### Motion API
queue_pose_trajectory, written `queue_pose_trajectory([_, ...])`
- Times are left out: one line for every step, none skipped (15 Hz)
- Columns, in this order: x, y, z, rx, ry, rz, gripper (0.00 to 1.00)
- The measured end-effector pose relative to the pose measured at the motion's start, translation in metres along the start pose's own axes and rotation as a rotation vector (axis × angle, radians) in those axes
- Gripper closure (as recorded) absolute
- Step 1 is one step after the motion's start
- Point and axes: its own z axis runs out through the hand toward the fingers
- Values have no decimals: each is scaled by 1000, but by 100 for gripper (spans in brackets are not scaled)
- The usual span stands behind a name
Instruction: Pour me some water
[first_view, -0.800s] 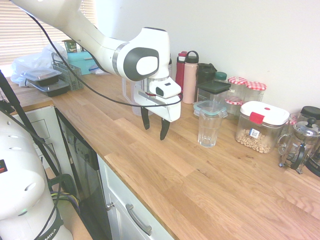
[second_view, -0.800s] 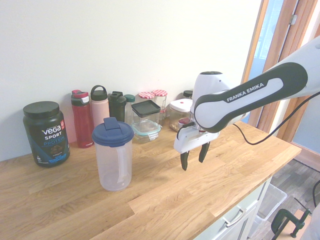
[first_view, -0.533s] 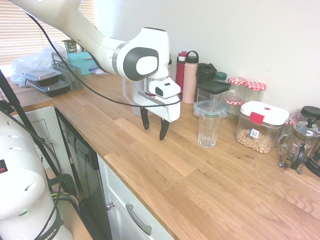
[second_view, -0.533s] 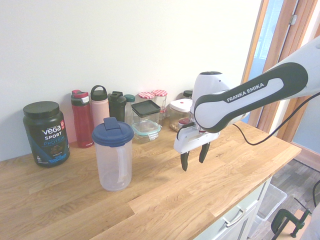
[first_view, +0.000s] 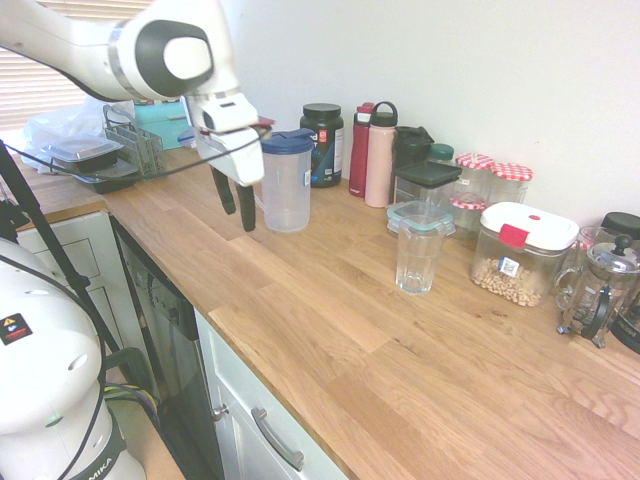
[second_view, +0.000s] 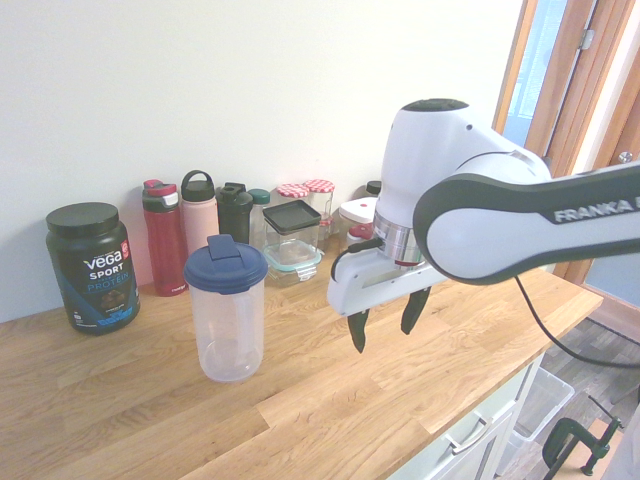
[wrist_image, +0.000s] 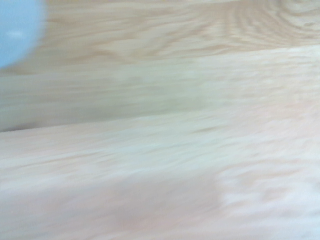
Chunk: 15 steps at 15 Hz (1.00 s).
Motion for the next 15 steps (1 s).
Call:
queue_pose_trajectory([-22,-6,-11,20,26,-6,0])
queue_pose_trajectory([-40,-12,-17,39,47,-16,0])
queue_pose_trajectory([-56,-21,-23,65,69,-25,0])
queue_pose_trajectory([-69,-33,-29,99,93,-31,0])
queue_pose_trajectory([-80,-45,-33,129,120,-31,0])
queue_pose_trajectory([-88,-59,-37,153,144,-28,0])
queue_pose_trajectory([-93,-74,-37,171,159,-25,0])
queue_pose_trajectory([-93,-90,-36,184,169,-24,0])
queue_pose_trajectory([-91,-104,-33,188,181,-21,0])
queue_pose_trajectory([-86,-117,-28,195,198,-16,0])
queue_pose_trajectory([-83,-129,-21,204,210,-18,0])
queue_pose_trajectory([-81,-140,-14,210,214,-24,0])
queue_pose_trajectory([-82,-148,-8,215,218,-26,100])
queue_pose_trajectory([-83,-155,-2,222,220,-24,100])
queue_pose_trajectory([-83,-160,6,227,221,-22,100])
